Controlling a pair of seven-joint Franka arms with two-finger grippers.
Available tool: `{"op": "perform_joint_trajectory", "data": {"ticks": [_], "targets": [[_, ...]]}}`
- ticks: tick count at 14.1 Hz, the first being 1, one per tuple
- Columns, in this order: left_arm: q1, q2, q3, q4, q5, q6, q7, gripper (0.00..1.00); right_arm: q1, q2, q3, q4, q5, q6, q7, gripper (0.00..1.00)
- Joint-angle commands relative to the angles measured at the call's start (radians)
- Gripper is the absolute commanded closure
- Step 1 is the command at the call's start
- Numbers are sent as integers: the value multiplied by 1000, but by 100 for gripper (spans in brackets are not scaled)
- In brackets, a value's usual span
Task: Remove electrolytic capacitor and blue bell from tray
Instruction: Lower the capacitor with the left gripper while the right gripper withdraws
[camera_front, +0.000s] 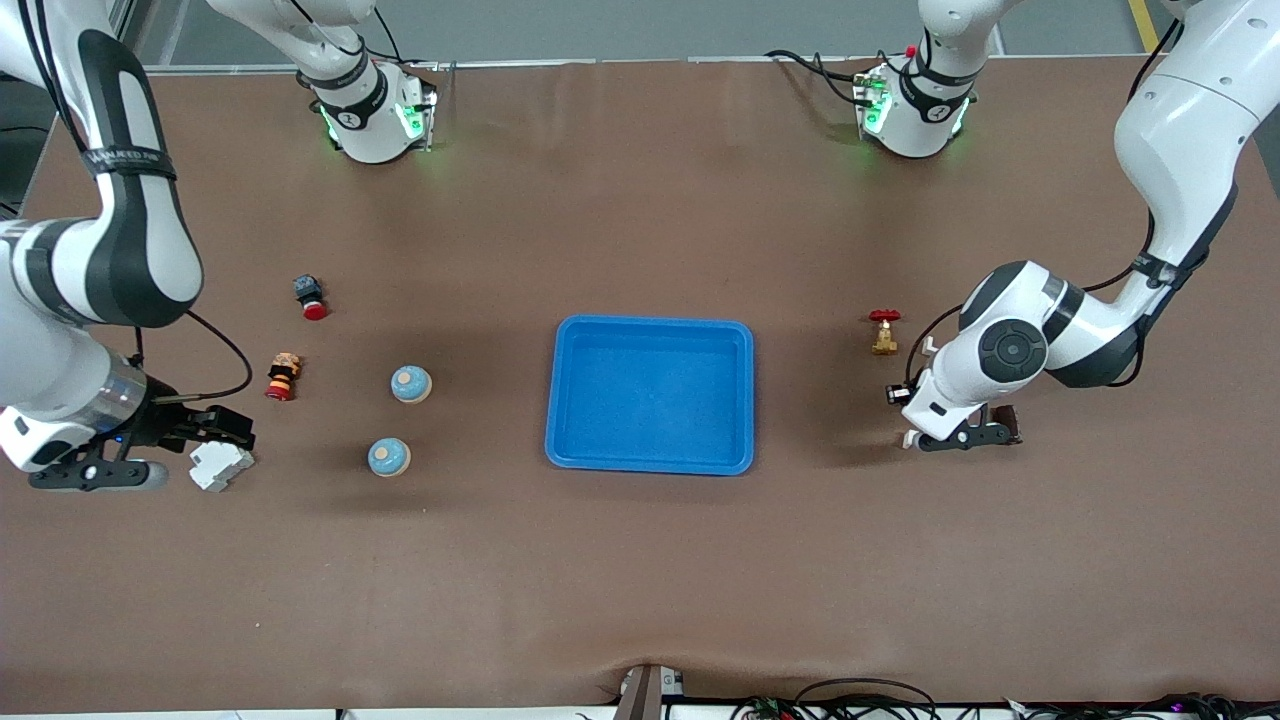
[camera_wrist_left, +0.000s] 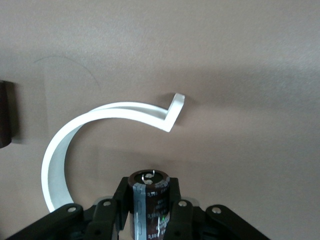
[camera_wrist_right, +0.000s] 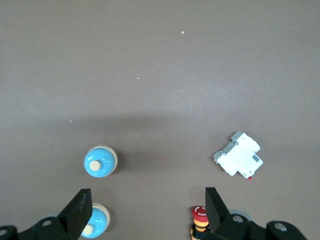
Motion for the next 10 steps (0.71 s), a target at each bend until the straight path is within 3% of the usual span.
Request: {"op": "perform_joint_trajectory", "data": {"ticks": [1, 3, 9, 10], "targets": [[-2, -2, 19, 4, 22, 19, -8, 100, -6, -4, 14, 62, -30, -79, 66, 0], [-4, -2, 22, 4, 22, 21, -8, 100, -6, -7, 14, 84, -32, -110, 63, 0], [-2, 6, 24, 4, 22, 38, -9, 100, 1, -25, 26, 239, -23, -406, 67, 0], [-2, 6, 25, 4, 22, 39, -8, 87, 1, -37, 28, 245, -21, -426, 67, 0]]}}
